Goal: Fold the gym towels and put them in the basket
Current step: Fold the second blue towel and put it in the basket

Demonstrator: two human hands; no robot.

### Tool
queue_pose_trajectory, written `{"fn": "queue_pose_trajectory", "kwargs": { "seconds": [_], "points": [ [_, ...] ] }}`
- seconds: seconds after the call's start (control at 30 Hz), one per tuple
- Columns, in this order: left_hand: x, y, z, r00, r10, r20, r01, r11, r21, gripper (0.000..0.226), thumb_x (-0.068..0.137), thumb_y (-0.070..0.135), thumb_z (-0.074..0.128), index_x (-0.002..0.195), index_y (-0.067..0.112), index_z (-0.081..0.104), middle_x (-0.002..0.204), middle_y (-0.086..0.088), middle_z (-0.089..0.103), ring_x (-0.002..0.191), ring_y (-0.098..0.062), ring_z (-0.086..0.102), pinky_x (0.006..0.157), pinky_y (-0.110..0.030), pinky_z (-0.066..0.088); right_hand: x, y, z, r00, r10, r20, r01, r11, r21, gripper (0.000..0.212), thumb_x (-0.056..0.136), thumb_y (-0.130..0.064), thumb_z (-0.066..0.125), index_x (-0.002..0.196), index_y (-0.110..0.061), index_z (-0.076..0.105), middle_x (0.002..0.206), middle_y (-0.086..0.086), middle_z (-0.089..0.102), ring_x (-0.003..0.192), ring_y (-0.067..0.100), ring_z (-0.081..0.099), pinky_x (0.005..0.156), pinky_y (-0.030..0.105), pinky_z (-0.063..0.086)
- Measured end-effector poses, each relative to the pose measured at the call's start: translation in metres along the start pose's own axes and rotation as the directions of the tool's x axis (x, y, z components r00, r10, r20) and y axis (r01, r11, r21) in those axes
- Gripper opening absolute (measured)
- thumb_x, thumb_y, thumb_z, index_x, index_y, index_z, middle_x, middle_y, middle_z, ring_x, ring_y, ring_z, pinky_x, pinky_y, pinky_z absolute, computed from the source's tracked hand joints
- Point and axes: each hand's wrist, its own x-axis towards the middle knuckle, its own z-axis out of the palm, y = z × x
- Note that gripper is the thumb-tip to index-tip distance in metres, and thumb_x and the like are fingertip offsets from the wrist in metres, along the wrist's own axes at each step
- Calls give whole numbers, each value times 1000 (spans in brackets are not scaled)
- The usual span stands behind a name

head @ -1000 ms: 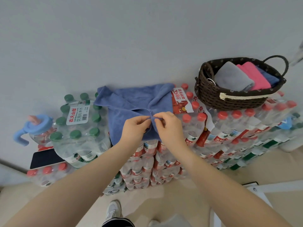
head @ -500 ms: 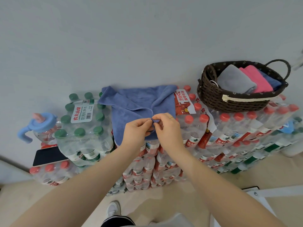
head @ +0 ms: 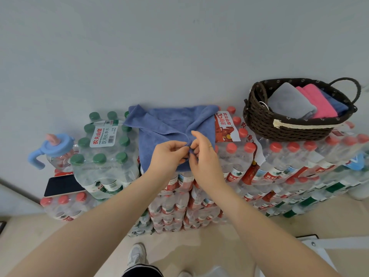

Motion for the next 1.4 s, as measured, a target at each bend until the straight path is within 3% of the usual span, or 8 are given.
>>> {"fn": "queue_pose_trajectory", "kwargs": {
  "seconds": [0.13,0.3,0.67,0.8,0.9,1.03,1.3,1.4],
  "points": [
    [-7,12,-2,999,31,-10,-31,999,-21,14,89,7,55,80,12,65,67,0,65,61,-4,60,65,-15,54,-1,9,-2,993,115,-28,-113,991,67,49,84,4,53,130,-11,42,95,-1,47,83,10,47,69,13,40],
    [-28,30,-8,998,23,62,0,933,-359,24,94,5,43,77,11,59,52,6,60,49,-2,55,54,-12,50,-6,18,-13,944,291,-154,-263,948,180,35,84,0,55,116,-13,50,94,1,55,84,17,54,70,19,43],
    [-93,64,-68,995,74,-59,-86,441,-893,24,93,2,33,77,5,50,63,-2,57,52,-5,58,54,-13,53,-57,-3,-45,832,415,-370,-456,889,-28,14,90,-5,47,100,-9,55,94,1,53,80,18,50,64,28,38],
    [-119,45,-108,973,54,-223,-210,605,-769,26,96,7,33,81,8,54,61,2,65,51,-3,63,55,-14,52,-89,-21,-44,754,547,-364,-589,808,-8,17,92,-10,43,76,-11,47,62,-2,44,54,16,40,45,26,25],
    [-138,12,-129,950,-5,-314,-172,827,-535,25,96,11,33,82,15,53,74,0,59,52,-4,61,52,-15,51,-113,-39,-38,641,701,-312,-603,712,360,16,96,-9,38,92,-10,53,62,1,50,44,12,45,39,21,35],
    [-165,-10,-148,942,-92,-324,-77,878,-472,25,95,9,29,80,14,48,73,-2,56,51,-8,59,47,-16,50,-135,-67,-44,610,753,-245,-436,578,690,17,97,-8,37,107,-10,51,65,5,52,42,8,45,36,16,38],
    [-191,-19,-157,967,-133,-216,38,917,-397,35,89,2,24,91,15,56,73,-7,61,46,-13,65,46,-16,52,-143,-85,-70,627,701,-340,-406,666,626,13,94,-5,41,100,-11,51,65,3,53,49,10,47,41,17,41],
    [-179,-28,-155,957,-252,-145,184,911,-369,28,90,6,32,78,9,57,49,-4,66,42,-9,64,41,-13,49,-144,-70,-69,642,601,-477,-521,798,303,15,90,-6,45,101,-8,56,83,5,58,68,17,51,57,28,41]
  ]
}}
